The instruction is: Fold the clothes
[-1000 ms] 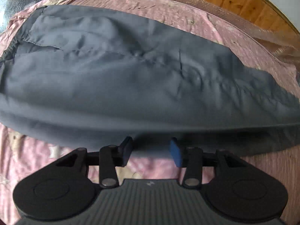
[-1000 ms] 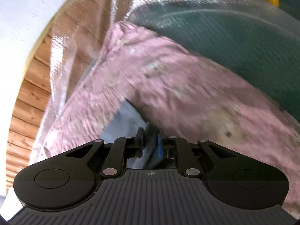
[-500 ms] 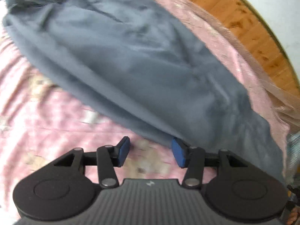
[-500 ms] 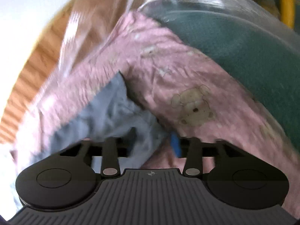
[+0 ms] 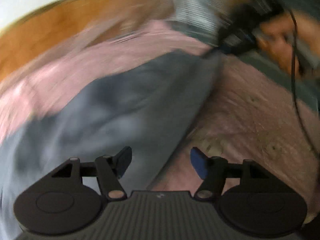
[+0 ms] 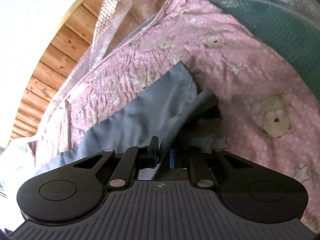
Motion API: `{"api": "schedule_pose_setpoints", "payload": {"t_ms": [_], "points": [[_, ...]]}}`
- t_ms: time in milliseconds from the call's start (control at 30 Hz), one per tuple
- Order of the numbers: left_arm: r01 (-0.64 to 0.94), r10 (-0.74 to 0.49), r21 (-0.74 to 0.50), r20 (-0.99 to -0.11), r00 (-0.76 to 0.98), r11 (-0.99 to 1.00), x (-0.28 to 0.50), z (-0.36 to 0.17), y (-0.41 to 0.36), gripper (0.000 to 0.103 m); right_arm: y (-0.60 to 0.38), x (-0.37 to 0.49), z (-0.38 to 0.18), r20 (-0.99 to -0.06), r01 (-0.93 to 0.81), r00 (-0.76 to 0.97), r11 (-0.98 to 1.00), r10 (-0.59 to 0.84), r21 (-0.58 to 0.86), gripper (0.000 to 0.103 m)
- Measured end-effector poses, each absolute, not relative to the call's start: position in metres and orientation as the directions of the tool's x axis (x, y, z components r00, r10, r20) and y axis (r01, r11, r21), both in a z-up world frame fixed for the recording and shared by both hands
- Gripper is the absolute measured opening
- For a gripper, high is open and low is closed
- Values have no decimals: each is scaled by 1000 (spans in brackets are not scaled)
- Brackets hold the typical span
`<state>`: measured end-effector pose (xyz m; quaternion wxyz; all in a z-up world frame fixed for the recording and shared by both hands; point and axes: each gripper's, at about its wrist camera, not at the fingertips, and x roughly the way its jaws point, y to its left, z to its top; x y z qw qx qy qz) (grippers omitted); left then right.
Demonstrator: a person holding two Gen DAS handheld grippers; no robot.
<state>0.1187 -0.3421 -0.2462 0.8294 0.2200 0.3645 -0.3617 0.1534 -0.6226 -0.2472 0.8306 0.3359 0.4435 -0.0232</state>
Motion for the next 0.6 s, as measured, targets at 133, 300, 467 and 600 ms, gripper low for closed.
{"api": "schedule_pose_setpoints", "payload": {"t_ms": [133, 300, 467, 600], "points": [[771, -362, 310, -745, 561, 556, 123, -278, -398, 2, -639, 158, -261, -722, 385, 613, 677, 320, 627, 11], [718, -510, -125, -786, 349, 684, 181, -248, -366, 3, -665, 149, -271, -627, 382, 686, 550, 370, 743, 45], [706, -566, -269, -794, 222, 655, 202, -232, -366, 3, -668, 110, -284, -512, 347, 761, 417, 399, 840, 60], [748, -555, -254, -812, 180, 614, 198, -228, -371, 5, -650, 105, -299, -508, 355, 762, 396, 403, 847, 74]]}}
